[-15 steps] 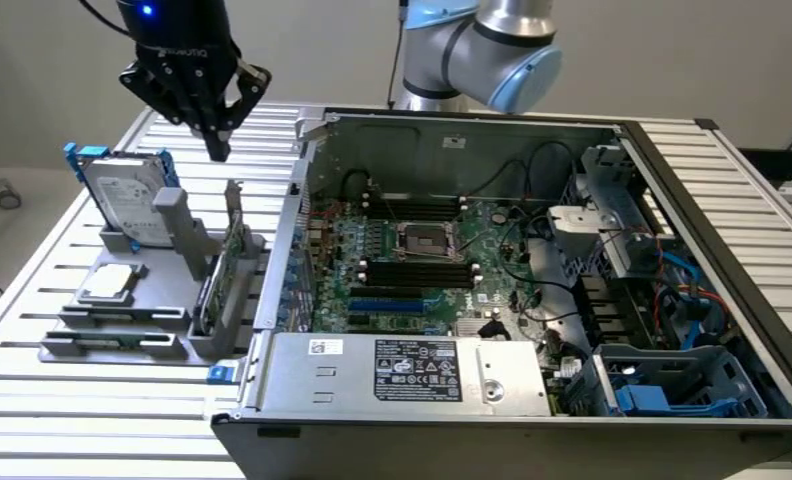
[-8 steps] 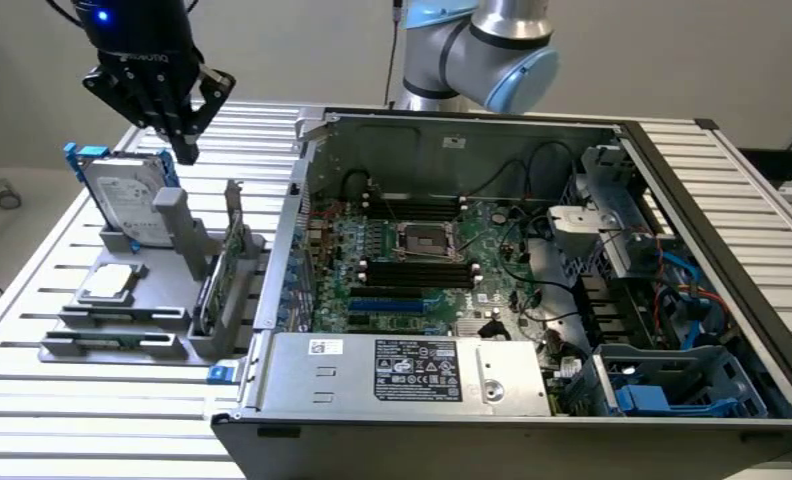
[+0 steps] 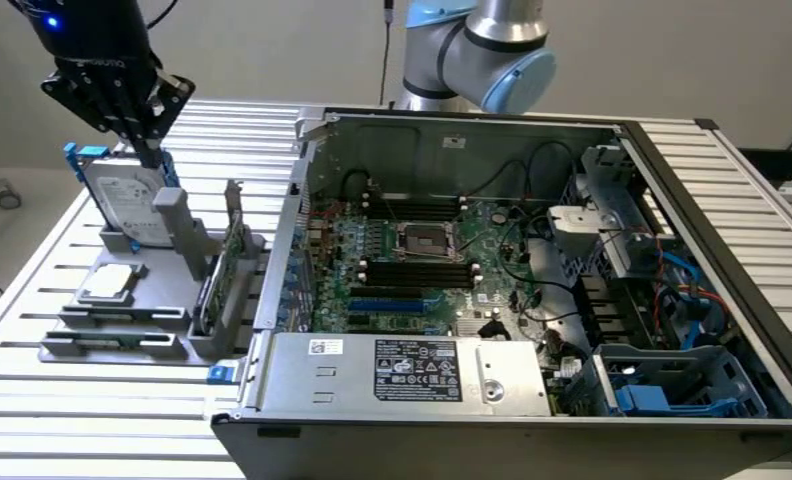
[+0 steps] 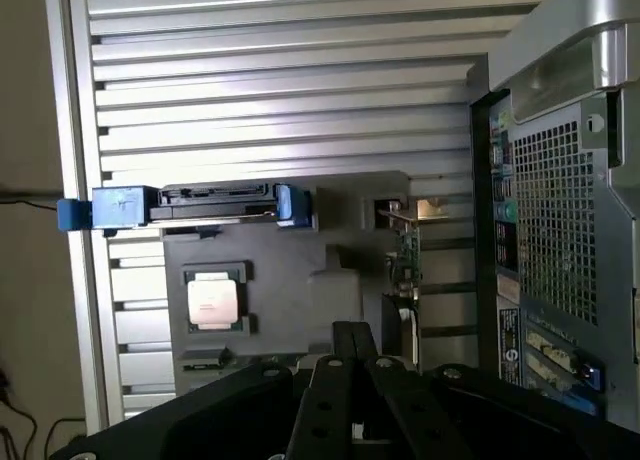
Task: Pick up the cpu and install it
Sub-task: 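Reach for the cpu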
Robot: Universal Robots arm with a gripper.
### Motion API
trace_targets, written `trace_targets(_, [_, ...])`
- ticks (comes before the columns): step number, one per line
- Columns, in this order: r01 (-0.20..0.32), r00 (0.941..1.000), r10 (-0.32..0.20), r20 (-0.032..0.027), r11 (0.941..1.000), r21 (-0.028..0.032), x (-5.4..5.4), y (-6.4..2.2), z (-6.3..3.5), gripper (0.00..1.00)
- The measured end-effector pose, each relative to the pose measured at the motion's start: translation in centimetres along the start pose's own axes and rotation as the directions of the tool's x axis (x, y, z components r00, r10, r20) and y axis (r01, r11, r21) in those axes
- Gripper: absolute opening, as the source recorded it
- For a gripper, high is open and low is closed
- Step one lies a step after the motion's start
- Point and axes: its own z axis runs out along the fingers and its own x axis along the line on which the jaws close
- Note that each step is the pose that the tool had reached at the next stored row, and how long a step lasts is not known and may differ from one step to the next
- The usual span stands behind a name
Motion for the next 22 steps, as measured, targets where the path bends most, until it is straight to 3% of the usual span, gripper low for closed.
trace_targets(20, [-0.001,0.9998,0.001,-0.0218,1.0000,0.0080,9.1,-0.70,1.54,0.11])
trace_targets(22, [-0.001,0.9997,0.001,-0.0251,1.0000,0.0082,9.5,-0.74,1.59,0.11])
